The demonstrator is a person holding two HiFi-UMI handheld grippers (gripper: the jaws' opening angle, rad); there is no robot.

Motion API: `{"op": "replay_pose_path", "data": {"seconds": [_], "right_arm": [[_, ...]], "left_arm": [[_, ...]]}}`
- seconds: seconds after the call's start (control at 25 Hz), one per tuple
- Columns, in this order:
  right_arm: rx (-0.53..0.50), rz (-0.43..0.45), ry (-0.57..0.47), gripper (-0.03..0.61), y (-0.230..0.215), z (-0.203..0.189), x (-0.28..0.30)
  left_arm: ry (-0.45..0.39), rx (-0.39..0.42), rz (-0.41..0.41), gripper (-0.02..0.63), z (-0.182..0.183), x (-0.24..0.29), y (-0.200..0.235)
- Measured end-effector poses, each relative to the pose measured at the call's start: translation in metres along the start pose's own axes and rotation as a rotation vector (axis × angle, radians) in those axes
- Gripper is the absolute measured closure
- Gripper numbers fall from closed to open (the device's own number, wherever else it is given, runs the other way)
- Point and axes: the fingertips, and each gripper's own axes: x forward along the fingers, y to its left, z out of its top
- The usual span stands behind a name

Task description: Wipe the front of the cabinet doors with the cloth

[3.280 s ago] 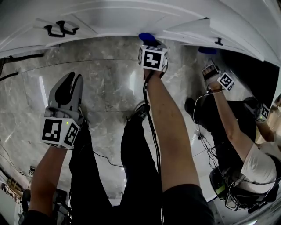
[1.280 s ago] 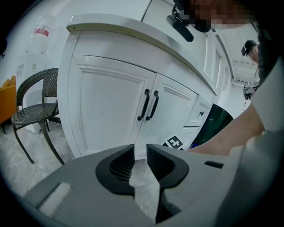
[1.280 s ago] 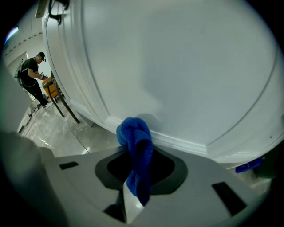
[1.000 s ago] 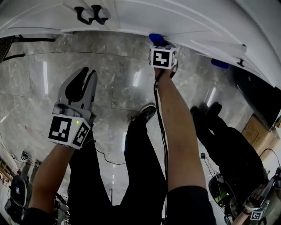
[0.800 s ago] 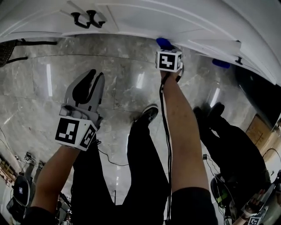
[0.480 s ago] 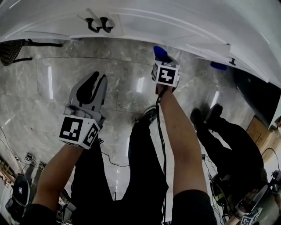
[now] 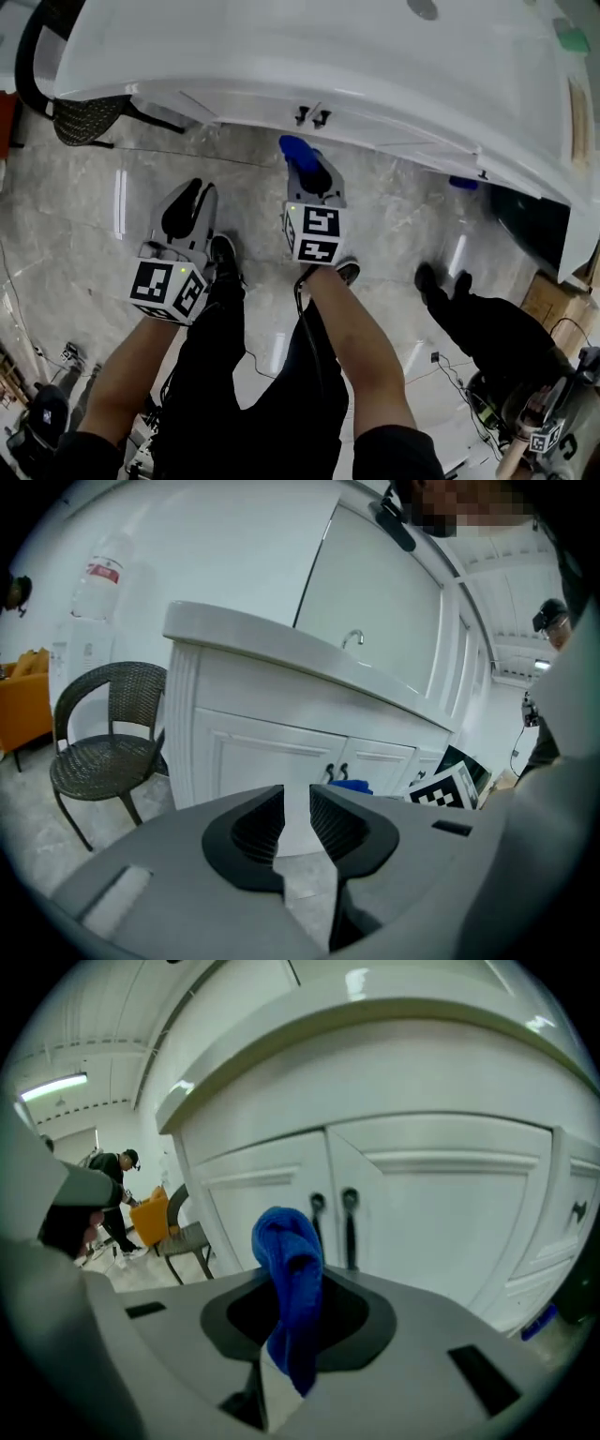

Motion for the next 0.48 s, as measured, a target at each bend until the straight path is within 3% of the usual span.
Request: {"op": "replay_pose_path", "data": {"seconds": [0.28, 0.48], "right_arm": [[0.103, 0.032, -0.129, 0.499, 0.124, 0.063, 0.042], [0.108, 0.13, -0.165, 0.499, 0.194, 0.088, 0.073]], "left_arm": [[0.0, -0.033, 0.068, 0.526, 0.017, -0.043, 0.089], [-0.009, -0.092, 0.155, 0.526, 0.01, -0.052, 0.12]]}}
